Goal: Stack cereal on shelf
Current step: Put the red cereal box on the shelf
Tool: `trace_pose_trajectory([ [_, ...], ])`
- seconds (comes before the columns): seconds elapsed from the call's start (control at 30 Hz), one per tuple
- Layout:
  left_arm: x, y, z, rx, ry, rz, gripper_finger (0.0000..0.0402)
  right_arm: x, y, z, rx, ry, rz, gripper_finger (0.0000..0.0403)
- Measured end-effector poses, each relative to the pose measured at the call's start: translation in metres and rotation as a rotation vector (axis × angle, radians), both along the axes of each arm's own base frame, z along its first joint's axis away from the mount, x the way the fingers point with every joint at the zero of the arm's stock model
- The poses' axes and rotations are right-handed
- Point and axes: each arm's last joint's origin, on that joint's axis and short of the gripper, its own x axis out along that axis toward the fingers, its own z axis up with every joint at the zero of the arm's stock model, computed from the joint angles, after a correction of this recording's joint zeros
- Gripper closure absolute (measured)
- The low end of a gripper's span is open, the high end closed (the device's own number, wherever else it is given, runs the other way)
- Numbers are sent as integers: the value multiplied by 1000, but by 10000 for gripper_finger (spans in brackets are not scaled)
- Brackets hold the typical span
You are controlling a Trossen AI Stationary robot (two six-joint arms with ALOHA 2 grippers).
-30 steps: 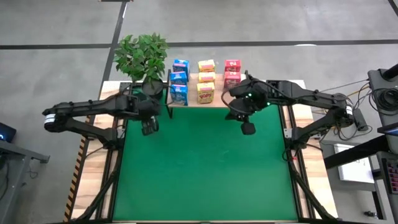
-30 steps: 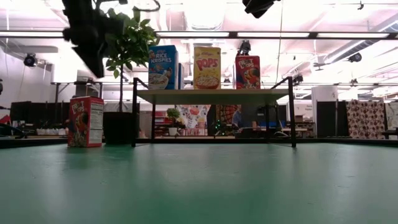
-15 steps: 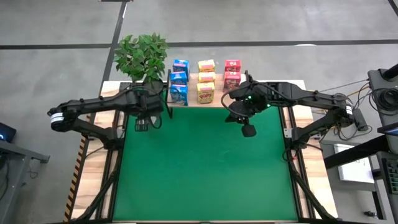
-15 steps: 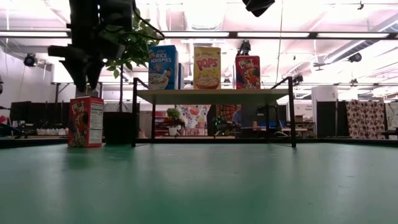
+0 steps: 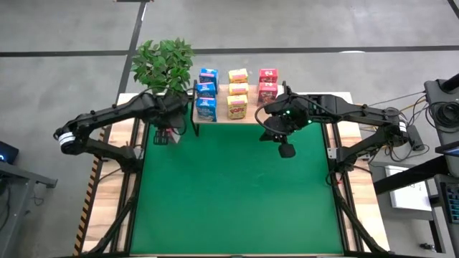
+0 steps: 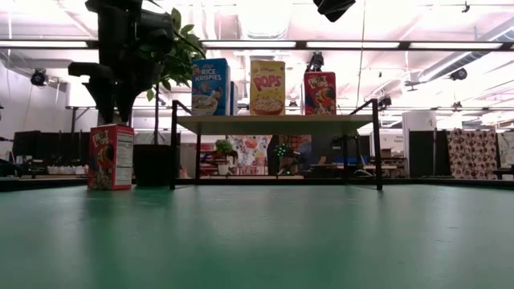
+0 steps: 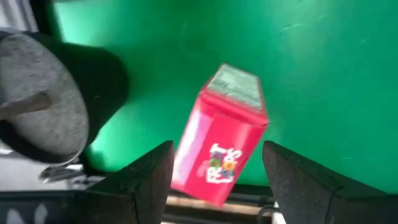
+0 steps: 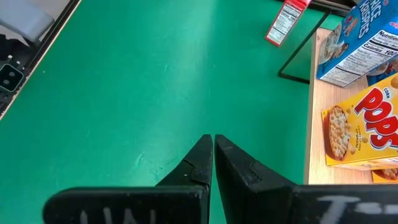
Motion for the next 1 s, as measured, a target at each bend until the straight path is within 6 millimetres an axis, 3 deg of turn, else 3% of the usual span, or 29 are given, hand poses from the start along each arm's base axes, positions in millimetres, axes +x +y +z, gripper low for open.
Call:
trace_pose_trajectory([
  [0.2, -1, 1, -2, -44, -19, -12, 179, 0, 0, 0, 0, 0, 0, 394],
  [0.53, -3, 2, -26, -5, 15, -32, 190, 0, 0, 0, 8, 1, -8, 394],
  [1.0, 2, 6, -6, 31, -30, -8, 180, 0, 0, 0, 36, 6, -36, 394],
])
